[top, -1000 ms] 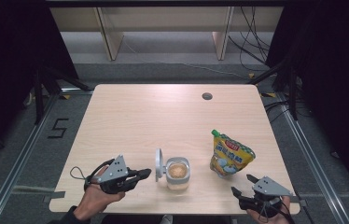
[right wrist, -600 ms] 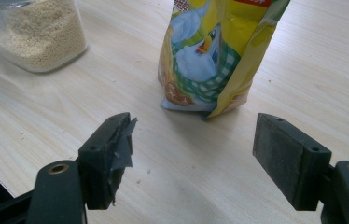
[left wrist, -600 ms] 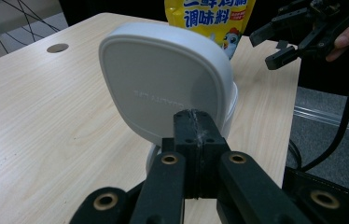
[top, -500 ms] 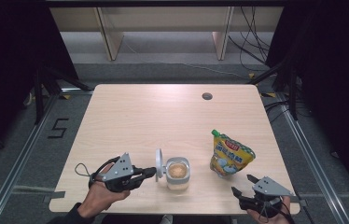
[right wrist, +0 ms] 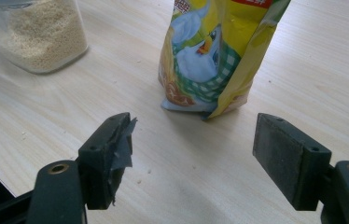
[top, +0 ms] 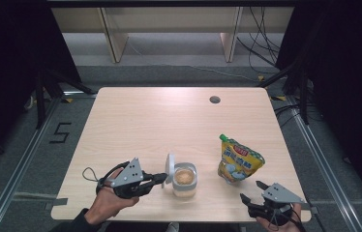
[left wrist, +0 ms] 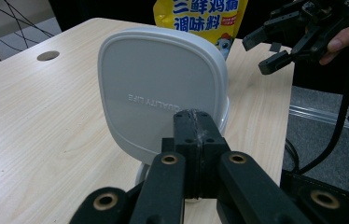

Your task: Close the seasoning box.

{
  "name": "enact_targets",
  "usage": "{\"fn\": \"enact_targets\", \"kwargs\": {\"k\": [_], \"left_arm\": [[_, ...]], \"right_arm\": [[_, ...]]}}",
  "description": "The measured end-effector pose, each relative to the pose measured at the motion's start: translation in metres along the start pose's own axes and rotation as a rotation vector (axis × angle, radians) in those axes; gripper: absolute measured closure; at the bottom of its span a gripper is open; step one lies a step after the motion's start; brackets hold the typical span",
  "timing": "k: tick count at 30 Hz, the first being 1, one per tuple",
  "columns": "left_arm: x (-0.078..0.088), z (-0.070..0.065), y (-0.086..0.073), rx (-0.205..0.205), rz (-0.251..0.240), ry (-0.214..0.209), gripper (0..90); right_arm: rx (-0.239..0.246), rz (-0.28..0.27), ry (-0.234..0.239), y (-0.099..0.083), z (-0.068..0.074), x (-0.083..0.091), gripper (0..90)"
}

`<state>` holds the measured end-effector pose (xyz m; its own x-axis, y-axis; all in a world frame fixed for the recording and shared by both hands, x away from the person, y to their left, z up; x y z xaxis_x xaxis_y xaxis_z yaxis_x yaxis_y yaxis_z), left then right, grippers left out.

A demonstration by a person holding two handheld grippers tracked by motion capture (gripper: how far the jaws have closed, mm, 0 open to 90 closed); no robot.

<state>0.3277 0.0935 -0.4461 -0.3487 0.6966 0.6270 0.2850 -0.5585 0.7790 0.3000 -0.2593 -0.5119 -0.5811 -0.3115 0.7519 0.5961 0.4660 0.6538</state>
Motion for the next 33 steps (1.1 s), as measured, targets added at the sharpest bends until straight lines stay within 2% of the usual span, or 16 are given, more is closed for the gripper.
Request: {"fn": "enact_targets", "kwargs": {"k": [1, 4, 7, 8, 11, 13, 15, 16, 17, 19, 20, 22, 24, 26, 30, 33], "left_arm": [[0.0, 0.0, 0.001, -0.018, 0.003, -0.001, 89.0], [-0.002, -0.001, 0.002, -0.006, 0.003, -0.002, 89.0], [-0.002, -0.001, 0.003, -0.019, 0.002, -0.003, 88.9], [-0.002, -0.001, 0.003, -0.021, 0.003, -0.004, 88.9], [-0.004, -0.002, 0.005, -0.03, 0.003, -0.011, 88.9], [-0.005, -0.004, 0.006, -0.017, 0.004, -0.012, 88.7], [-0.005, -0.003, 0.007, -0.027, 0.004, -0.022, 88.7], [-0.006, -0.004, 0.007, -0.01, -0.005, -0.017, 88.7], [-0.005, -0.003, 0.007, -0.024, -0.003, -0.018, 88.7], [-0.004, -0.002, 0.007, -0.02, -0.001, -0.013, 87.9], [-0.003, -0.002, 0.007, -0.008, -0.002, -0.019, 87.3], [-0.001, -0.001, 0.007, -0.01, -0.007, -0.023, 85.3], [0.001, -0.001, 0.007, 0.014, -0.017, -0.031, 82.2], [0.005, 0.002, 0.006, 0.017, -0.029, -0.035, 78.4], [0.01, 0.006, 0.005, 0.051, -0.045, -0.044, 70.3], [0.013, 0.007, 0.003, 0.038, -0.048, -0.051, 65.8]], "right_arm": [[0.0, 0.0, 0.003, 0.0, 0.0, 0.0, 29.4], [0.0, 0.0, 0.003, 0.0, 0.0, 0.0, 29.3], [-0.016, 0.012, 0.015, -0.001, 0.002, 0.0, 29.4], [0.002, 0.001, 0.001, 0.0, 0.0, 0.0, 29.4], [0.002, 0.001, -0.001, 0.0, 0.0, 0.0, 29.4], [0.0, -0.001, 0.004, 0.0, 0.001, 0.0, 29.4], [-0.001, 0.0, 0.0, 0.0, 0.0, 0.0, 29.4], [-0.004, 0.004, 0.006, 0.0, 0.001, 0.0, 29.4], [-0.002, 0.001, -0.002, 0.0, 0.0, 0.0, 29.4], [-0.017, 0.012, 0.017, -0.001, 0.002, 0.0, 29.4], [0.0, 0.001, 0.0, 0.0, 0.0, 0.0, 29.4], [-0.002, 0.001, 0.002, 0.0, 0.001, 0.0, 29.4], [-0.016, 0.013, 0.015, -0.001, 0.002, 0.0, 29.4], [0.0, 0.002, -0.001, 0.0, 0.0, 0.0, 29.4], [0.001, 0.001, 0.003, 0.0, 0.001, 0.0, 29.4], [0.001, 0.0, 0.003, 0.0, 0.001, 0.0, 29.3]]}}
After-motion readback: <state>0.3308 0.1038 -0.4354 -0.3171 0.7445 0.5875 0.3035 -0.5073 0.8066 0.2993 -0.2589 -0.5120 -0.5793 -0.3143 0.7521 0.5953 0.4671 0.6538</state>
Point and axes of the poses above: each handheld gripper's, and its own axes: x roughly backward along the jaws, y roughly out of its top, z roughly to its left, the point moved 5 cm from there along -x, roughly forward along the jaws, and after that the axes turned 15 degrees about z, right-handed, at the moved point
